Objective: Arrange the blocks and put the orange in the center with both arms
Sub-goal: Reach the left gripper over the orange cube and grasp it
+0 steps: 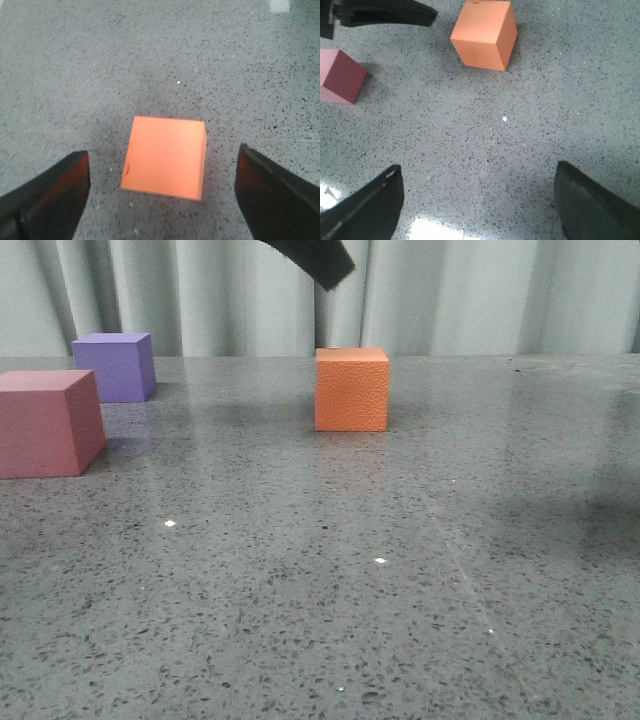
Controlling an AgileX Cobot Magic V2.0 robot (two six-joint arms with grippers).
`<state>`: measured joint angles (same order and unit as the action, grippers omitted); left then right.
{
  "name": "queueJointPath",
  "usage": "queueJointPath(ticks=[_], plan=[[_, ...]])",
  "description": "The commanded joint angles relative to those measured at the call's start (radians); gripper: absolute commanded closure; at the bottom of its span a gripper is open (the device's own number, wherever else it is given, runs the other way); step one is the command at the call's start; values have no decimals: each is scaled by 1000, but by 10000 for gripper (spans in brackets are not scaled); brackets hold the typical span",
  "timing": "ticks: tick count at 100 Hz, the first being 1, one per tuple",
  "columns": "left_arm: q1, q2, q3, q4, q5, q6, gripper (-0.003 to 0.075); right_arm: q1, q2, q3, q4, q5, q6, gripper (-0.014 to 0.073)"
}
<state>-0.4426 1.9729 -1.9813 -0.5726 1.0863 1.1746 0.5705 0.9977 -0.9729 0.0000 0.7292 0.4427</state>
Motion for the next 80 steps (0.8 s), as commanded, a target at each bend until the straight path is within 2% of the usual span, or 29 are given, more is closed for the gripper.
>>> queueJointPath(ticks=[1, 80], plan=[[-18, -30, -33, -34, -76, 7, 154, -2, -19, -24, 0, -50, -2, -17], [-29, 93, -33, -52, -60, 7, 153, -2, -19, -24, 0, -46, -2, -17]])
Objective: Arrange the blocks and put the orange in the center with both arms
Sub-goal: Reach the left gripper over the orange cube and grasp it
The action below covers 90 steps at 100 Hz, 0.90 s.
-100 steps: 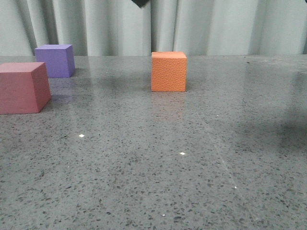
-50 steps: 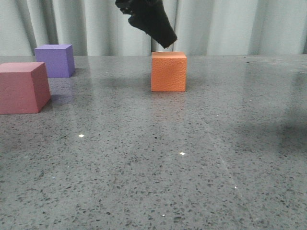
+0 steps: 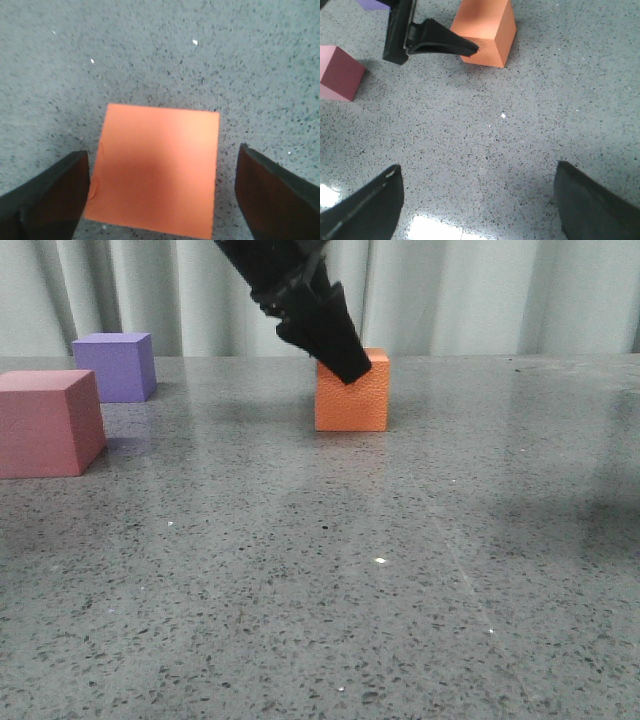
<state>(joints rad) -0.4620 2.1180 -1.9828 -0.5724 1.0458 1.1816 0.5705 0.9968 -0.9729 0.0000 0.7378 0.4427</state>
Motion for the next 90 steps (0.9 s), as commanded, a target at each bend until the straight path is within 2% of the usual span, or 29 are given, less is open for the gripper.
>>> queueJointPath(ticks=[1, 51, 60, 77, 90], plan=[[-10, -51, -31, -52, -18, 1, 153, -2, -19, -24, 0, -55, -2, -17], [-10, -5, -31, -52, 21, 1, 164, -2, -19, -24, 0, -55, -2, -17], [-10, -5, -31, -52, 21, 1, 218, -2, -19, -24, 0, -55, -2, -17], [-10, -5, -31, -52, 21, 1, 405, -2, -19, -24, 0, -55, -2, -17], [-10, -5, -45, -52, 28, -2, 510, -2, -19, -24, 0, -55, -2, -17]])
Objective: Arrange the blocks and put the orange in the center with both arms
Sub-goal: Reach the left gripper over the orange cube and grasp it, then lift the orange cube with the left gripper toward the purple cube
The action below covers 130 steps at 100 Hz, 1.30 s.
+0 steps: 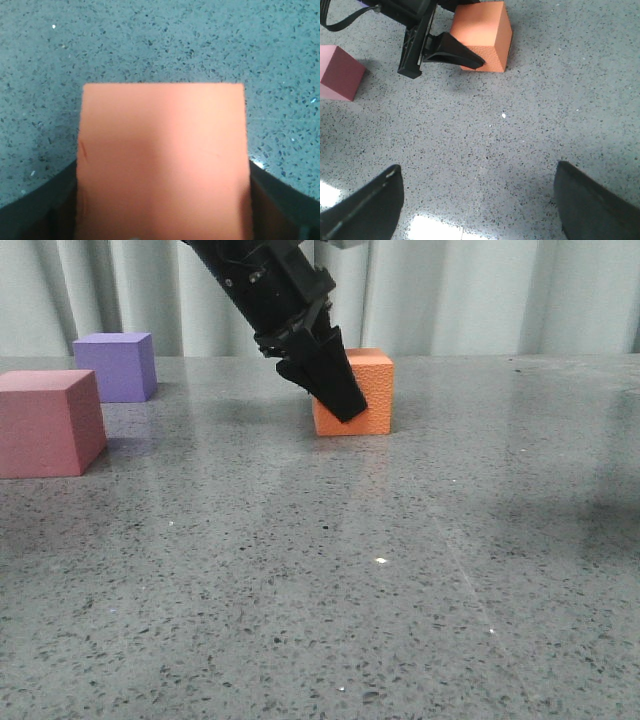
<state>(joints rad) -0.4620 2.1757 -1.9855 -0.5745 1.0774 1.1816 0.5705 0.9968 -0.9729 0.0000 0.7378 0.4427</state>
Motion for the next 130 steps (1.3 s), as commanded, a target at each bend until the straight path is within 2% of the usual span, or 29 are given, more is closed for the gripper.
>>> queueJointPath(ticks=[1, 13, 41, 53, 61, 82, 101, 130], plan=[[-10, -63, -47, -50, -4, -5, 516, -2, -19, -24, 0, -55, -2, -17], [-10, -63, -115, -23, 11, -135, 522, -2, -19, -24, 0, -55, -2, -17], [-4, -63, -380, 208, 168, -540, 523, -2, -19, -24, 0, -55, -2, -17], [10, -78, -436, 276, 181, -728, 523, -2, -19, -24, 0, -53, -2, -17], [25, -99, -436, 316, 181, -887, 527, -2, -19, -24, 0, -53, -2, -17], [70, -148, -436, 469, 181, -1149, 573, -2, -19, -24, 0, -54, -2, -17], [84, -194, -381, 575, 181, -1276, 632, -2, -19, -24, 0, -50, -2, -17], [84, -281, -114, 716, 181, -1422, 636, -2, -19, -24, 0, -54, -2, -17]])
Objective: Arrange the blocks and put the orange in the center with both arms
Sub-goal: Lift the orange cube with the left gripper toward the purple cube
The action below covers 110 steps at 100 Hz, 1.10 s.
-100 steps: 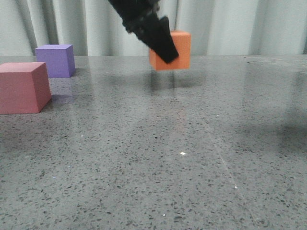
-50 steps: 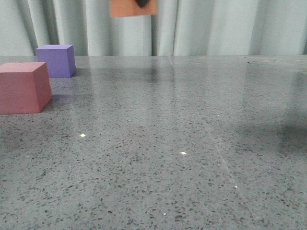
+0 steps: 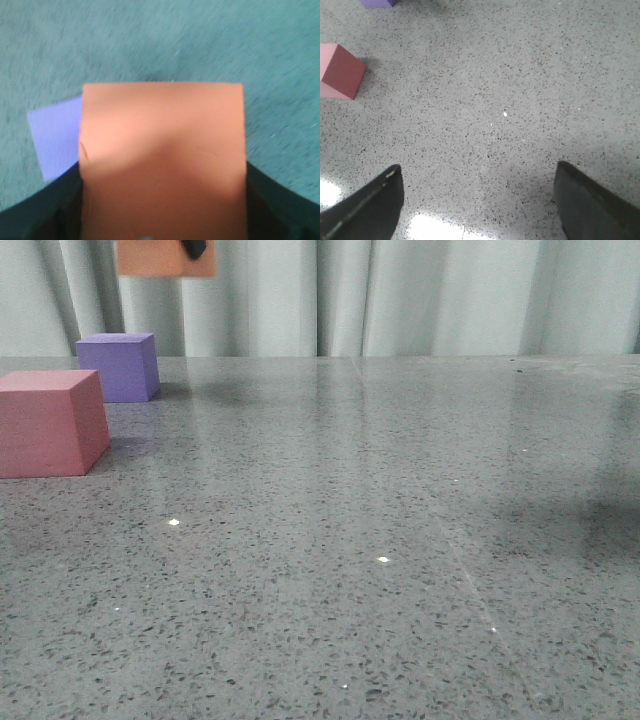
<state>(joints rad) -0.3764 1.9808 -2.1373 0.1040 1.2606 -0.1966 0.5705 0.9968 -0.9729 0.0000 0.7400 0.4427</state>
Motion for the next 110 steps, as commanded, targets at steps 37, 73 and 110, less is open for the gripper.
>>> queueJointPath(ticks=[37, 73, 110], plan=[[-1, -156, 250, 138, -11, -165, 636, -2, -19, -24, 0, -78, -2, -17], [-1, -163, 364, 160, -74, -279, 636, -2, -19, -24, 0, -79, -2, -17], [21, -163, 420, 186, -123, -357, 636, -2, -19, -24, 0, -79, -2, -17]])
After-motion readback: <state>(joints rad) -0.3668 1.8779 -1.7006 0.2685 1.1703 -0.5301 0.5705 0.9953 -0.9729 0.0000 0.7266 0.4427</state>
